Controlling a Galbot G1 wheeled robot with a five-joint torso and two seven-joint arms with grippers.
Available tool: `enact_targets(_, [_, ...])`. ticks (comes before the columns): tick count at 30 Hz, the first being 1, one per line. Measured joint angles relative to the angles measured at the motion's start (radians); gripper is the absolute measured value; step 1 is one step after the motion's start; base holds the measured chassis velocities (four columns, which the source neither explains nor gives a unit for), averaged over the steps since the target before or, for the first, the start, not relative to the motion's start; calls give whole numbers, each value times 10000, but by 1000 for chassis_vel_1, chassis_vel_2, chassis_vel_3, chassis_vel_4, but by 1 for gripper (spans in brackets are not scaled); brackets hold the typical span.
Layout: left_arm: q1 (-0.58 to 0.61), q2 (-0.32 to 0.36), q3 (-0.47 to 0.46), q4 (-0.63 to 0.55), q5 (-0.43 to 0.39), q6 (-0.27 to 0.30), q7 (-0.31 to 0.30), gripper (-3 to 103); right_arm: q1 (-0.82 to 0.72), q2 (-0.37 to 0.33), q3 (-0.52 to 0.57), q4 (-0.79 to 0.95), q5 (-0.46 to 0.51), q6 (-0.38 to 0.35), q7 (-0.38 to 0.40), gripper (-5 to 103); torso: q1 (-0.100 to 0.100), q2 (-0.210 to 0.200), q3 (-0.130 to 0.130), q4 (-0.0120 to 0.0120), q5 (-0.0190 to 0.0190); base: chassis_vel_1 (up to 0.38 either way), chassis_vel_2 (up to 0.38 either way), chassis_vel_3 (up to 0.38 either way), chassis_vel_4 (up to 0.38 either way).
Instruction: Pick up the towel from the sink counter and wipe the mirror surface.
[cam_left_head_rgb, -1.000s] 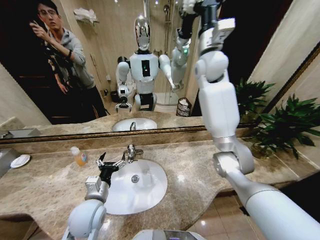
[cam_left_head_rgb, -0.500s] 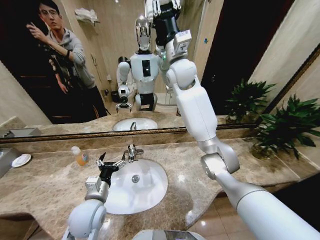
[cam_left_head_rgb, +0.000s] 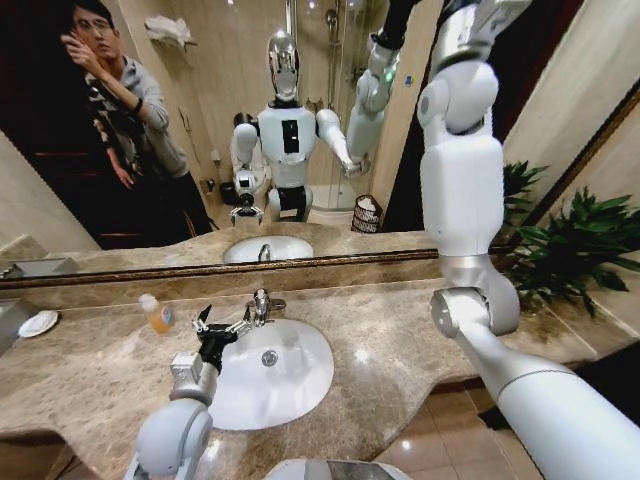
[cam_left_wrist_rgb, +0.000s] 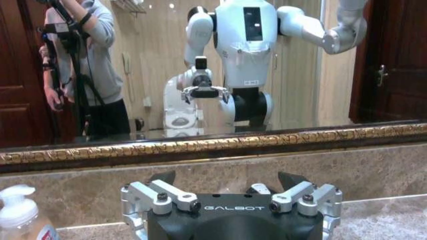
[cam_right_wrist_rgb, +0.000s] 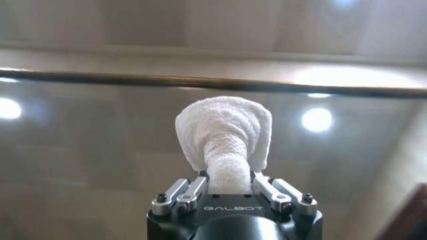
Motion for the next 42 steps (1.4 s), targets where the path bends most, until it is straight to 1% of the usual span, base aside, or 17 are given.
enact_targets(2, [0, 0, 0, 1, 0, 0, 0, 100, 29, 312, -369, 34, -11, 6, -123, 22, 0, 0, 0, 4, -3, 0, 0, 0, 0])
enact_targets(4, [0, 0, 0, 0, 0, 0, 0, 100, 159, 703, -948, 35, -52, 20, -244, 22, 0, 0, 0, 0, -3, 0, 0, 0, 0])
enact_targets(5, [0, 0, 0, 0, 0, 0, 0, 100, 159, 703, -948, 35, -52, 20, -244, 22, 0, 0, 0, 0, -3, 0, 0, 0, 0])
enact_targets(7, [0, 0, 0, 0, 0, 0, 0, 100, 350, 1007, -1595, 19, -53, 20, -346, 22, 0, 0, -2, 3, -6, 0, 0, 0, 0])
enact_targets(8, [0, 0, 0, 0, 0, 0, 0, 100, 350, 1007, -1595, 19, -53, 20, -346, 22, 0, 0, -2, 3, -6, 0, 0, 0, 0])
enact_targets(10, [0, 0, 0, 0, 0, 0, 0, 100, 556, 1075, -2382, -55, -50, -10, -460, 22, -4, 0, -3, -4, -7, 0, 0, 0, 0])
enact_targets(12, [0, -1, 0, 0, 0, 0, 0, 100, 671, 1079, -2759, -188, -57, -34, -505, 22, -4, 0, -3, -4, -6, 0, 0, 0, 0])
enact_targets(16, [0, 0, 0, 0, 0, 0, 0, 100, 901, 1078, -2989, -592, -151, -48, -562, 22, -3, 0, -2, -5, -3, 0, 0, 0, 0])
enact_targets(24, [0, 0, 0, 1, 0, 0, 0, 100, 1162, 1071, -2747, -1338, -255, -226, -566, 22, -3, 1, -3, -3, 1, 0, 0, 0, 0])
enact_targets(29, [0, 0, 0, 0, 0, 0, 0, 100, 986, 1069, -2383, -1189, -272, -307, -548, 22, -5, 2, -3, -2, 1, 0, 0, 0, 0])
enact_targets(33, [0, 0, 0, 0, 0, 0, 0, 100, 796, 954, -1901, -832, -9, -397, -441, 22, 1, 1, -1, -1, 0, 0, 0, 0, 0])
enact_targets(34, [0, 0, 0, 0, 0, 0, 0, 100, 759, 696, -1680, -720, 75, -402, -391, 22, 0, 1, 0, -4, 1, 0, 0, 0, 0])
enact_targets(36, [0, 0, 0, 0, 0, 0, 0, 100, 721, 449, -1422, -638, 139, -402, -369, 22, 1, 1, -1, -8, 3, 0, 0, 0, 0])
enact_targets(37, [0, 0, 0, 0, 0, 0, 0, 100, 721, 449, -1422, -638, 139, -402, -369, 22, 1, 1, -1, -8, 3, 0, 0, 0, 0])
enact_targets(39, [0, 0, 0, 0, 0, 0, 0, 100, 648, 28, -934, -543, 206, -404, -356, 22, 0, 0, 0, -7, 6, 0, 0, 0, 0])
enact_targets(41, [0, 0, 0, 0, 0, 0, 0, 100, 632, -78, -782, -530, 222, -404, -355, 22, 0, 0, 0, -7, 7, 0, 0, 0, 0])
enact_targets(42, [0, 0, 0, 0, 0, 0, 0, 100, 620, -288, -445, -539, 262, -400, -352, 22, 1, 0, 0, -10, 8, 0, 0, 0, 0])
